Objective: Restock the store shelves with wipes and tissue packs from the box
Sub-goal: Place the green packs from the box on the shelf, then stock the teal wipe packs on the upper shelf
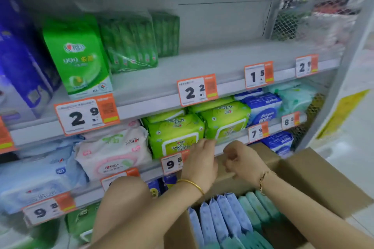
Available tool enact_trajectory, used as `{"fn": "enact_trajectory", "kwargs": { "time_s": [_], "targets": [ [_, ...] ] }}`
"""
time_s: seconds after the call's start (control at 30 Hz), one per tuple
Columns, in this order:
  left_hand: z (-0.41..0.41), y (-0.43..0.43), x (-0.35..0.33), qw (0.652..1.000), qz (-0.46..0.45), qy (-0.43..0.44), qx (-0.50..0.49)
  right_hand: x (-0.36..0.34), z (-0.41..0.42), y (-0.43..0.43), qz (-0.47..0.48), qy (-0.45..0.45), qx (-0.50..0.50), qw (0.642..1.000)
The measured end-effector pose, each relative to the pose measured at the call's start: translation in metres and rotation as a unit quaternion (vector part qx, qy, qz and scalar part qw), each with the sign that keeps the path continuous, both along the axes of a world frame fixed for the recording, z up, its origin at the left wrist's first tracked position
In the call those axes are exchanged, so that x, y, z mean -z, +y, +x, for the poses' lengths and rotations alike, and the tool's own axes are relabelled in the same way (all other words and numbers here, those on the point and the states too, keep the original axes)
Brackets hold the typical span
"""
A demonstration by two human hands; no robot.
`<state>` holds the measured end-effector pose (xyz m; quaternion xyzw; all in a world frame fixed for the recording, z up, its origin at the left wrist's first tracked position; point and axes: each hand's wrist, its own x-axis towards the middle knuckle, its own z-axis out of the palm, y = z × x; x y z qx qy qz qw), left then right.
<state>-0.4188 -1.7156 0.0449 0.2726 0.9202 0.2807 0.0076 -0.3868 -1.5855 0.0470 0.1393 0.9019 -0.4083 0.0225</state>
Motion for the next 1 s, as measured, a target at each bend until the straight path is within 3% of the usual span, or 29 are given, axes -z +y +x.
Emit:
{"fn": "enact_trajectory", "kwargs": {
  "time_s": [0.2,0.4,0.63,0.8,0.9,1.0],
  "targets": [
    [-0.014,0.032,0.047,0.987,-0.089,-0.121,0.062,0.063,-0.007,0.058,0.005,-0.119,0.011,0.993],
    [-0.037,0.033,0.064,0.969,-0.092,-0.229,0.023,0.083,-0.025,0.082,0.0,-0.214,-0.009,0.977],
    [-0.019,0.031,0.082,0.967,-0.074,-0.243,-0.013,0.119,0.009,0.082,0.002,-0.271,0.012,0.962],
    [-0.005,0.036,0.098,0.958,-0.148,-0.242,0.049,0.148,0.024,0.074,-0.004,-0.261,0.033,0.965],
    [-0.006,0.04,0.101,0.957,-0.151,-0.24,0.056,0.167,0.038,0.069,0.041,-0.3,-0.051,0.952],
    [-0.009,0.044,0.103,0.956,-0.159,-0.238,0.068,0.177,0.043,0.058,0.129,-0.35,-0.187,0.909]
  ]
}}
